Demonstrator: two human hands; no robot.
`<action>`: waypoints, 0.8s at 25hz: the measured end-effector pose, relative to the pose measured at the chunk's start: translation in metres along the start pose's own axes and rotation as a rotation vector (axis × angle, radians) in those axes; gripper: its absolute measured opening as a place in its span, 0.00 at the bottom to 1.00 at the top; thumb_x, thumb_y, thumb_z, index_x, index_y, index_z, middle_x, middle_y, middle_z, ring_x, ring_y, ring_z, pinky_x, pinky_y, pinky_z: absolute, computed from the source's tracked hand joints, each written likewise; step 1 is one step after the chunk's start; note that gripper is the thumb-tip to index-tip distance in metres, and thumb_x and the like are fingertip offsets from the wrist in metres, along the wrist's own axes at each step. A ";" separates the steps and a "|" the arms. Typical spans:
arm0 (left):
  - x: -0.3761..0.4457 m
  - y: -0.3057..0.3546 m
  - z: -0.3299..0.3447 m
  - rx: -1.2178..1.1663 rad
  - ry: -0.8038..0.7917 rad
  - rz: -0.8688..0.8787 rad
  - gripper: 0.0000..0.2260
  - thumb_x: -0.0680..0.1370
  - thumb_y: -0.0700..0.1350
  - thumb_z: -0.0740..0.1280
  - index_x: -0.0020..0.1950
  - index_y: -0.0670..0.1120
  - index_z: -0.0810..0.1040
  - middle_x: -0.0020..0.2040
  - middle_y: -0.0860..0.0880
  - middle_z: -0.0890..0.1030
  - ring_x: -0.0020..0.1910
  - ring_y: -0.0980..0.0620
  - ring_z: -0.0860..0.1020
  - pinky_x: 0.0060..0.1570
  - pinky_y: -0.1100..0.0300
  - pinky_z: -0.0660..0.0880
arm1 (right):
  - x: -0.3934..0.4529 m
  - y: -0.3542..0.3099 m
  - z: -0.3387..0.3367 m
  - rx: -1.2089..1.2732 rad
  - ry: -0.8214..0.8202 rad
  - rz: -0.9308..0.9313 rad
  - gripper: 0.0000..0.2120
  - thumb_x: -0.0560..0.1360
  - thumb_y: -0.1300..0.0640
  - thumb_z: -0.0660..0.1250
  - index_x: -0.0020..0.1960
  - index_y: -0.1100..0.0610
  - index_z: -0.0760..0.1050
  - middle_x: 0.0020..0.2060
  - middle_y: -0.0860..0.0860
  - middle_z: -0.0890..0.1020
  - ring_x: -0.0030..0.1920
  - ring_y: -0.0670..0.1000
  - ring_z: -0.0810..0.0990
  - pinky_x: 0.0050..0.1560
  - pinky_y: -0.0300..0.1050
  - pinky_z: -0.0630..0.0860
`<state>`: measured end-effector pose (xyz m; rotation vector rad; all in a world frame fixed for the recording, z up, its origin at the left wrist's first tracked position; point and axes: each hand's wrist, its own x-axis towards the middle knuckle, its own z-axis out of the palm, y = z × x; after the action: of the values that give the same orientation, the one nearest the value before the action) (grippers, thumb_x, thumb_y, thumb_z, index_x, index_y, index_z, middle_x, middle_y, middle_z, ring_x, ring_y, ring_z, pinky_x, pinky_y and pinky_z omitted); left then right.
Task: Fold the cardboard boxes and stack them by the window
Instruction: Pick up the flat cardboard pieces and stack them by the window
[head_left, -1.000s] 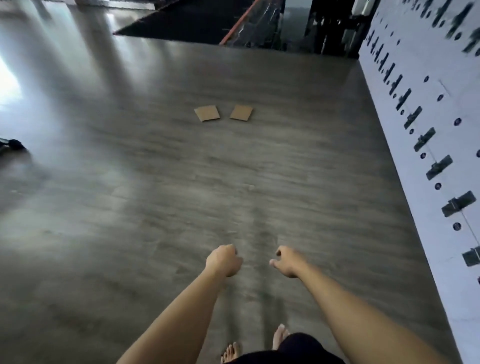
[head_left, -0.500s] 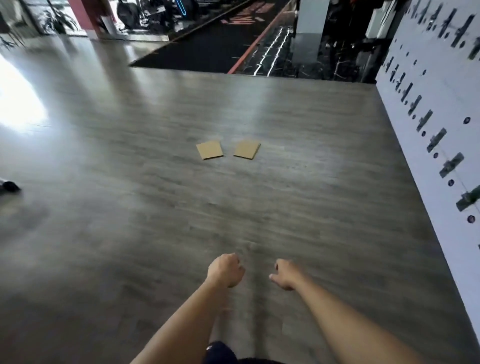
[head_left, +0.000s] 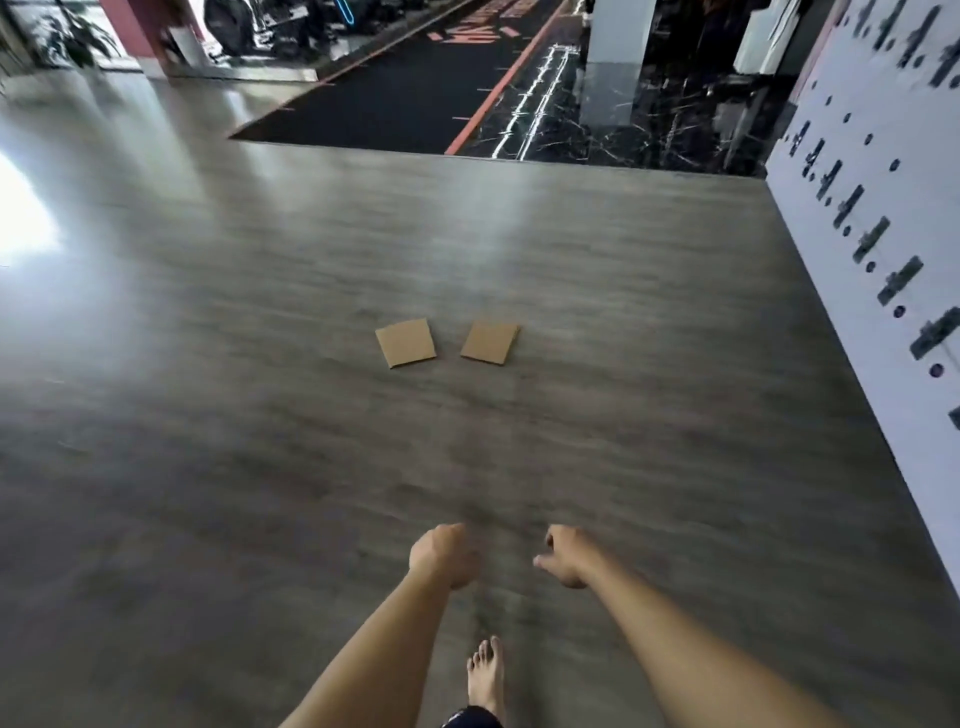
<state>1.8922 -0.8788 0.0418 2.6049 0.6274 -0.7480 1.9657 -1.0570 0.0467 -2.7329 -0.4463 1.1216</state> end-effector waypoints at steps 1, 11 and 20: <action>0.022 0.006 -0.018 0.003 -0.004 0.000 0.15 0.78 0.50 0.62 0.63 0.48 0.78 0.63 0.46 0.80 0.62 0.44 0.78 0.57 0.55 0.76 | 0.016 -0.007 -0.021 0.021 0.012 0.007 0.23 0.80 0.45 0.65 0.68 0.58 0.72 0.67 0.58 0.77 0.66 0.58 0.75 0.60 0.45 0.72; 0.283 0.119 -0.175 0.064 -0.053 0.132 0.18 0.78 0.52 0.62 0.66 0.47 0.77 0.65 0.44 0.78 0.64 0.43 0.76 0.59 0.54 0.74 | 0.233 0.005 -0.208 0.059 -0.004 0.052 0.22 0.80 0.44 0.65 0.68 0.56 0.72 0.66 0.56 0.78 0.65 0.56 0.76 0.59 0.43 0.72; 0.482 0.193 -0.303 -0.088 0.045 -0.032 0.17 0.81 0.52 0.61 0.67 0.47 0.74 0.63 0.46 0.78 0.61 0.46 0.77 0.57 0.54 0.76 | 0.462 0.006 -0.427 -0.057 -0.023 -0.057 0.23 0.79 0.43 0.64 0.67 0.56 0.72 0.65 0.56 0.77 0.64 0.57 0.76 0.59 0.47 0.73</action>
<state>2.4800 -0.7539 0.0510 2.5430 0.7005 -0.6575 2.5803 -0.9224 0.0422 -2.7395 -0.5646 1.1449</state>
